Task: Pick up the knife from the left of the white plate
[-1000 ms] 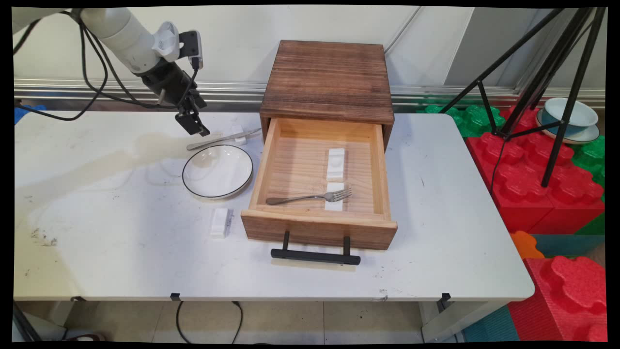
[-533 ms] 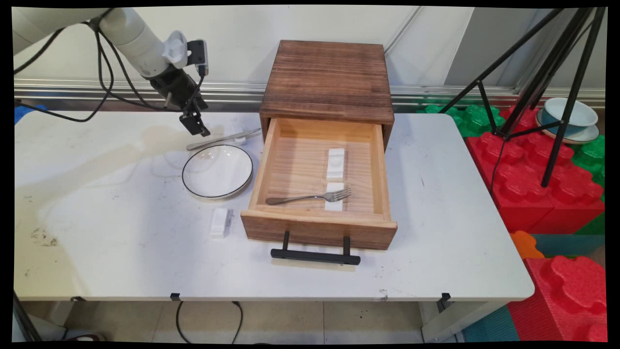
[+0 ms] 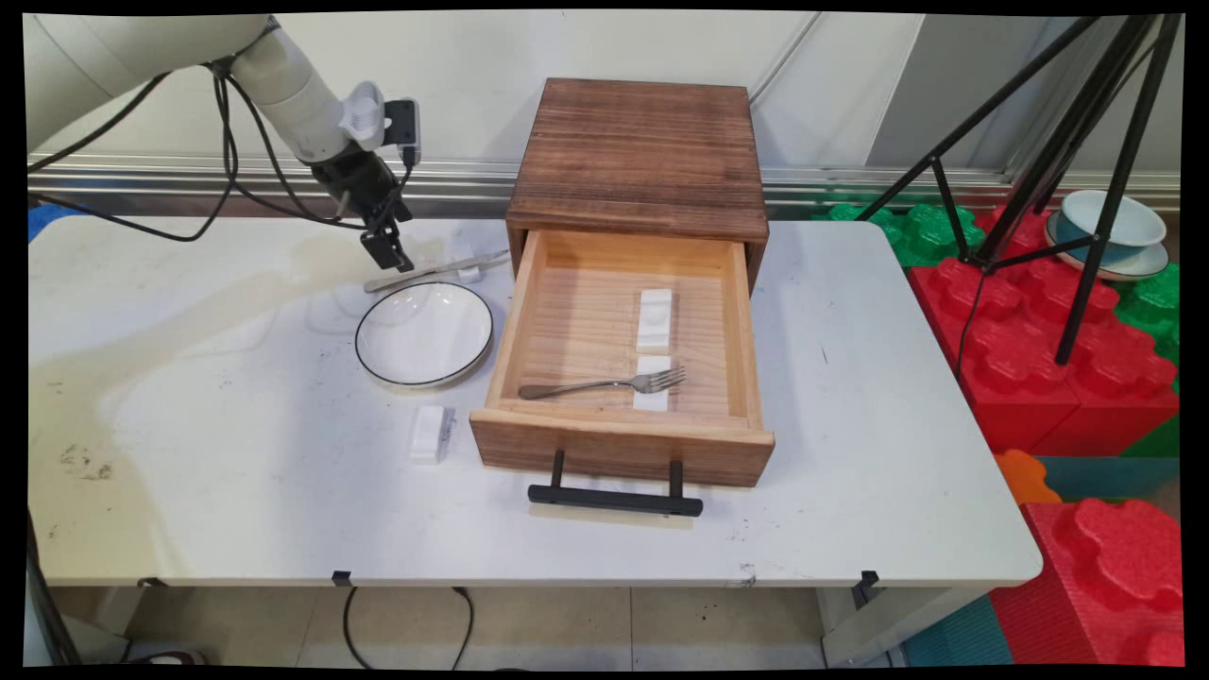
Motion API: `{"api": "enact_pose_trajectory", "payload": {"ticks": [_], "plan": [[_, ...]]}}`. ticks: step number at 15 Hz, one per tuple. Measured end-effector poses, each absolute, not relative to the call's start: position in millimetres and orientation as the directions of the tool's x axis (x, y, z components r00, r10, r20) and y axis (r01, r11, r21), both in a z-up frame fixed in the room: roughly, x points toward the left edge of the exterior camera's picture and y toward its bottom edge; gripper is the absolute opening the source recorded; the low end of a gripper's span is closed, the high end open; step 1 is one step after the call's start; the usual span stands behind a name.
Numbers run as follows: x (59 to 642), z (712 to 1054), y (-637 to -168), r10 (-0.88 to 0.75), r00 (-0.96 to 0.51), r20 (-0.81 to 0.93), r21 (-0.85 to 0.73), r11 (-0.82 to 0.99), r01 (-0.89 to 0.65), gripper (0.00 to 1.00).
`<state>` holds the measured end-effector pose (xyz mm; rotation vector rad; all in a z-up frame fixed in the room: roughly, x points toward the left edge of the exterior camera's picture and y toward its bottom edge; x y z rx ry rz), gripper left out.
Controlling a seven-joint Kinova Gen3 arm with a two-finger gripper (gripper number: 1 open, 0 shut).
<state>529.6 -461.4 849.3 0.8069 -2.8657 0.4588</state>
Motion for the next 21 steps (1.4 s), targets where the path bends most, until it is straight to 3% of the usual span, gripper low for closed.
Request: {"api": "enact_pose_trajectory", "payload": {"ticks": [19, 20, 21], "plan": [[526, 808, -500, -0.453, -0.872, 0.184, -0.206, 0.85, -0.485, 1.0], [526, 807, -500, -0.454, -0.872, 0.185, -0.204, 0.85, -0.486, 0.0], [526, 806, -500, -0.455, -0.871, 0.186, -0.202, 0.85, -0.487, 0.0]]}}
